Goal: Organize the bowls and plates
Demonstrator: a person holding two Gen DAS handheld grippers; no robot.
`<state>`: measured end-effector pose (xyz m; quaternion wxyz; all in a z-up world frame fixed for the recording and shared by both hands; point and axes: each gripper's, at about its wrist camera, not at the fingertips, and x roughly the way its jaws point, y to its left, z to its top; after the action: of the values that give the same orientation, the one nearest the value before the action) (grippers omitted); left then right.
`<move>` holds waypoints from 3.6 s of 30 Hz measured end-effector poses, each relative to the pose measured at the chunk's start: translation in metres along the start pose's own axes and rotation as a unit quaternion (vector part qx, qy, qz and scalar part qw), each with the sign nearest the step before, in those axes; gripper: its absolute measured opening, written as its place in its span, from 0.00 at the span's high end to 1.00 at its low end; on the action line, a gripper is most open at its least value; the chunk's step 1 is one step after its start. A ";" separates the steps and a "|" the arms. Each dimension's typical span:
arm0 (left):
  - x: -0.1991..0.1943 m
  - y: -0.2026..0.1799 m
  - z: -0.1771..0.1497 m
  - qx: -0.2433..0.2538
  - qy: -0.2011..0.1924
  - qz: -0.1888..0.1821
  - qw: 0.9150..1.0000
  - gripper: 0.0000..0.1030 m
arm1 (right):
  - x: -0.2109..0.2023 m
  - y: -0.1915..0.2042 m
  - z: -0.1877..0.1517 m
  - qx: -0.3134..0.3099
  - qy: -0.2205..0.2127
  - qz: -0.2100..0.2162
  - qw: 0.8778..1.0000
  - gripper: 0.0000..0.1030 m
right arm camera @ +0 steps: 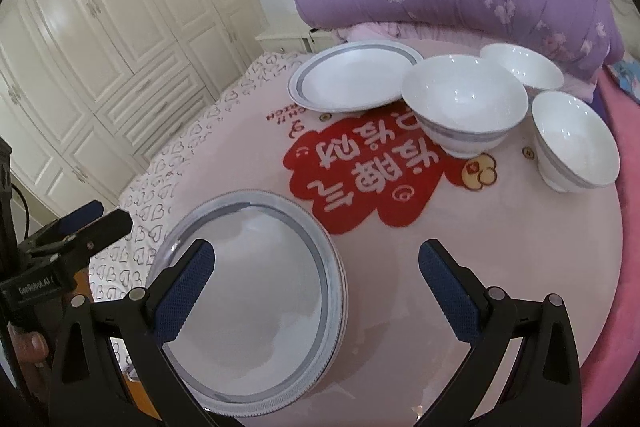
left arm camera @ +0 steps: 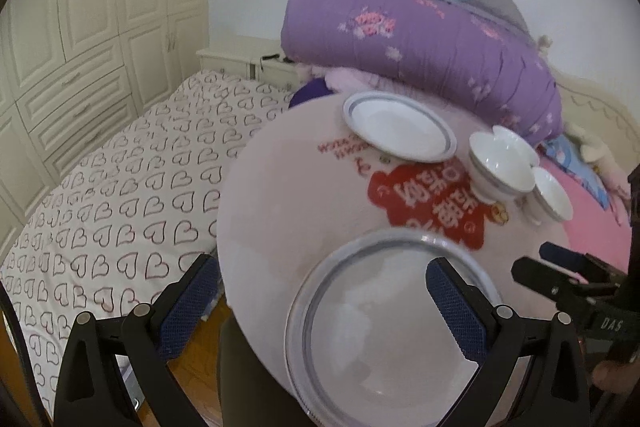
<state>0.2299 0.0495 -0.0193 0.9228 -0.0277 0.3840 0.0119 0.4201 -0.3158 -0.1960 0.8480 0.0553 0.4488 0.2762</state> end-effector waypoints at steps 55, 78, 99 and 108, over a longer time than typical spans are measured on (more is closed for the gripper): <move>0.384 0.001 0.241 -0.055 0.191 -0.075 0.977 0.36 | 0.215 -0.123 0.231 -0.002 0.181 -0.051 0.982 0.23; 0.381 -0.010 0.220 -0.045 0.188 -0.073 0.978 0.80 | 0.218 -0.124 0.218 0.022 0.174 -0.048 0.983 0.73; 0.302 0.014 0.213 -0.060 0.142 -0.068 0.986 0.80 | 0.176 -0.085 0.209 0.007 0.125 -0.016 0.992 0.75; 0.224 0.027 0.200 -0.063 0.102 -0.076 0.990 0.80 | 0.135 -0.061 0.196 -0.002 0.092 -0.002 0.996 0.74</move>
<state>0.5281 0.0885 -0.0392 0.8736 -0.1164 0.4710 -0.0371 0.6606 -0.2675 -0.1997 0.8039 0.0271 0.5245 0.2791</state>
